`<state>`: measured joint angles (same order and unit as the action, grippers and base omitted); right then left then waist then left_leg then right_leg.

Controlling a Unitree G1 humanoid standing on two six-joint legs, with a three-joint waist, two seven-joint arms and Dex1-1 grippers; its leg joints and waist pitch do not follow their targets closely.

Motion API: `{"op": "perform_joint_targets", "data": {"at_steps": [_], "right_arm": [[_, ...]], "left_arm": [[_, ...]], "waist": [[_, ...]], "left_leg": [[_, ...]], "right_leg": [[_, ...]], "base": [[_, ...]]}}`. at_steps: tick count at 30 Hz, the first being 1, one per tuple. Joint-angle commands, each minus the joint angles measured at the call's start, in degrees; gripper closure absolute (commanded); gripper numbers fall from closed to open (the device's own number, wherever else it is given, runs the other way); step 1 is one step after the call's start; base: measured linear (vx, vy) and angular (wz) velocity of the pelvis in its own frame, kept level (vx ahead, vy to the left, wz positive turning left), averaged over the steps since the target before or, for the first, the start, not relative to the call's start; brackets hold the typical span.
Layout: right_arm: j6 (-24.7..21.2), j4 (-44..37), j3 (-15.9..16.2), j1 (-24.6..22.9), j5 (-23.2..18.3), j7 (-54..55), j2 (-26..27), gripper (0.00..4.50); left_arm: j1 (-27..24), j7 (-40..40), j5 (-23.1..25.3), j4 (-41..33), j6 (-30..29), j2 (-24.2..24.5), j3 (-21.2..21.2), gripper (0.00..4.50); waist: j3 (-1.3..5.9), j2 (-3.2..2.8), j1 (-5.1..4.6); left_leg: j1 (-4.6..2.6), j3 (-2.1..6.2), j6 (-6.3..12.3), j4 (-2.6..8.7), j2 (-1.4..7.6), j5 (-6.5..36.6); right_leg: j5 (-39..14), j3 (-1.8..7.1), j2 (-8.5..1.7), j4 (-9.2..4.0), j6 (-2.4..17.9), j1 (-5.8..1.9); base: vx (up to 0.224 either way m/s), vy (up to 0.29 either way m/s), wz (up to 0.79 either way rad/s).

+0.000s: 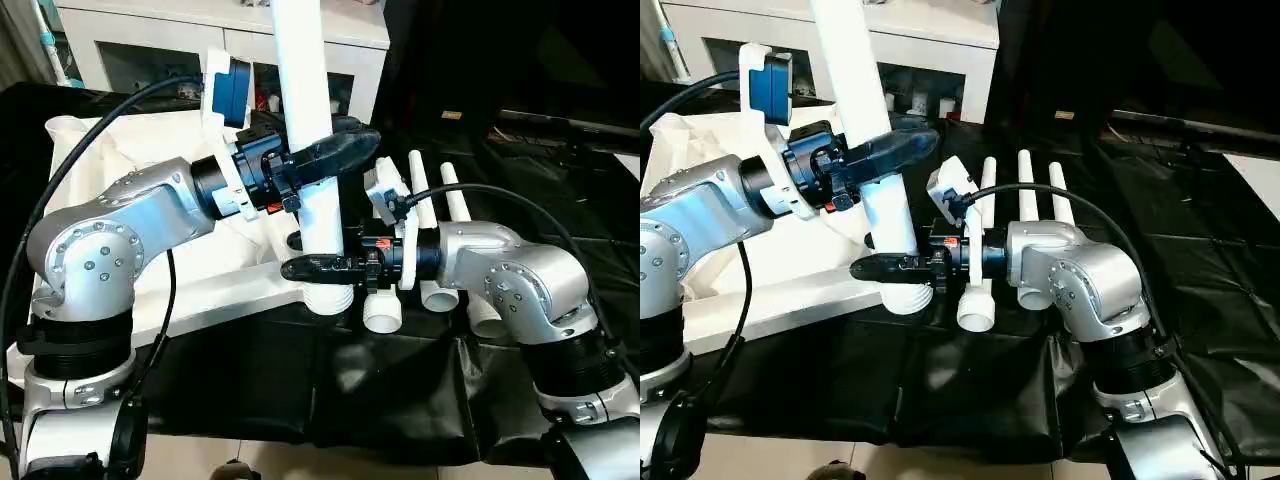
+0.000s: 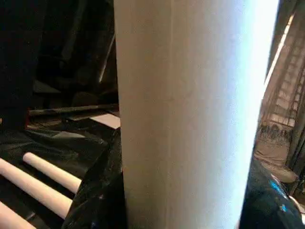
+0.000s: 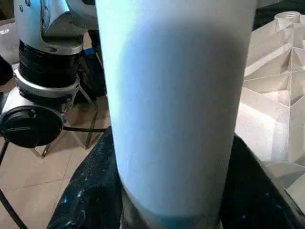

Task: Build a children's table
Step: Rotate table base

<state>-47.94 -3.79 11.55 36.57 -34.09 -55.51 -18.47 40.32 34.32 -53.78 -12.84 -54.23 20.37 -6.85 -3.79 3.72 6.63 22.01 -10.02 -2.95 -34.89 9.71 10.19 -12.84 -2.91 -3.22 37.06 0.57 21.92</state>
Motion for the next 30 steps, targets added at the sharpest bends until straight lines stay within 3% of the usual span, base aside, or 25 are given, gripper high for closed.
{"op": "perform_joint_targets", "data": {"at_steps": [1,3,6,9,12,17,22,23,29,30], "right_arm": [[-0.77,0.55,-2.22,0.25,-1.02,0.67,-0.09,2.54],[-0.44,0.68,-1.86,-0.07,-0.62,0.73,-0.14,2.54],[-0.38,0.50,-1.52,-0.54,-0.56,0.69,-0.18,2.54],[0.11,0.81,-1.11,-1.11,-0.08,0.90,-0.06,2.56],[0.11,0.81,-1.10,-1.23,-0.06,1.02,-0.04,2.57],[0.21,0.79,-1.02,-1.45,0.14,1.00,-0.13,2.57],[0.61,0.59,-0.63,-1.67,0.48,0.92,-0.36,2.57],[0.62,0.58,-0.62,-1.68,0.49,0.92,-0.36,2.57],[1.93,0.63,-0.31,-1.43,1.43,1.05,-0.39,2.57],[2.11,0.67,-0.47,-1.35,1.18,0.72,-0.28,2.01]], "left_arm": [[0.78,0.47,0.96,-0.55,1.68,0.48,0.15,2.66],[1.92,0.39,-0.81,0.39,1.21,0.09,-1.48,2.66],[3.38,0.18,-0.96,1.59,1.14,0.57,-2.52,1.96],[5.58,0.17,1.66,3.90,2.42,2.06,-2.57,1.92],[6.18,1.06,2.12,4.87,3.16,2.81,-2.52,1.53],[6.63,1.17,2.24,5.58,3.57,3.29,-2.44,1.53],[6.91,2.56,1.02,6.49,2.07,3.52,-2.29,1.95],[6.90,2.66,0.97,6.48,2.04,3.54,-2.27,2.21],[6.91,2.68,0.47,6.60,1.89,3.26,-2.44,2.53],[6.90,2.82,0.61,6.57,2.04,3.29,-2.35,2.57]], "waist": [[4.19,-0.64,0.13],[4.24,-0.69,0.13],[4.26,-0.63,0.16],[4.29,-0.61,0.16],[4.27,-0.72,0.16],[4.26,-0.90,0.24],[4.30,-0.91,0.21],[4.34,-0.87,0.23],[4.34,-0.84,0.22],[4.32,-0.55,0.20]], "left_leg": [[-1.31,1.12,-2.95,3.96,3.20,4.76],[-1.30,1.15,-3.08,3.97,3.22,4.76],[-1.30,1.10,-2.90,3.91,3.14,4.42],[-1.23,1.20,-2.77,3.92,3.10,4.26],[-1.29,1.21,-2.91,3.92,3.20,3.99],[-1.36,1.19,-3.58,3.99,3.26,5.13],[-1.35,1.15,-3.61,3.95,3.22,4.88],[-1.34,1.16,-3.63,3.92,3.23,4.73],[-1.32,1.14,-3.36,3.89,3.22,4.29],[-1.28,1.08,-3.36,3.89,3.19,4.58]], "right_leg": [[-1.39,2.95,-4.82,-3.80,10.35,-2.69],[-1.21,2.92,-4.83,-3.72,10.42,-2.71],[-0.52,2.94,-4.81,-3.70,10.52,-2.70],[-0.24,2.89,-4.82,-3.71,10.26,-2.87],[-0.02,2.85,-4.90,-3.64,10.24,-2.80],[-0.49,2.83,-4.94,-3.60,10.73,-2.72],[-0.34,2.83,-4.95,-3.60,10.90,-2.73],[0.08,2.84,-4.95,-3.55,10.96,-2.77],[1.13,2.81,-4.94,-3.43,11.34,-2.76],[0.58,2.84,-4.97,-3.54,11.32,-2.84]], "base": [[0.000,0.000,0.00],[0.000,0.000,0.00],[0.000,0.000,0.00],[0.000,0.000,0.00],[0.000,0.000,0.00],[0.000,0.000,0.00],[0.000,0.000,0.00],[0.000,0.000,0.00],[0.000,0.000,0.00],[0.000,0.000,0.00]]}}
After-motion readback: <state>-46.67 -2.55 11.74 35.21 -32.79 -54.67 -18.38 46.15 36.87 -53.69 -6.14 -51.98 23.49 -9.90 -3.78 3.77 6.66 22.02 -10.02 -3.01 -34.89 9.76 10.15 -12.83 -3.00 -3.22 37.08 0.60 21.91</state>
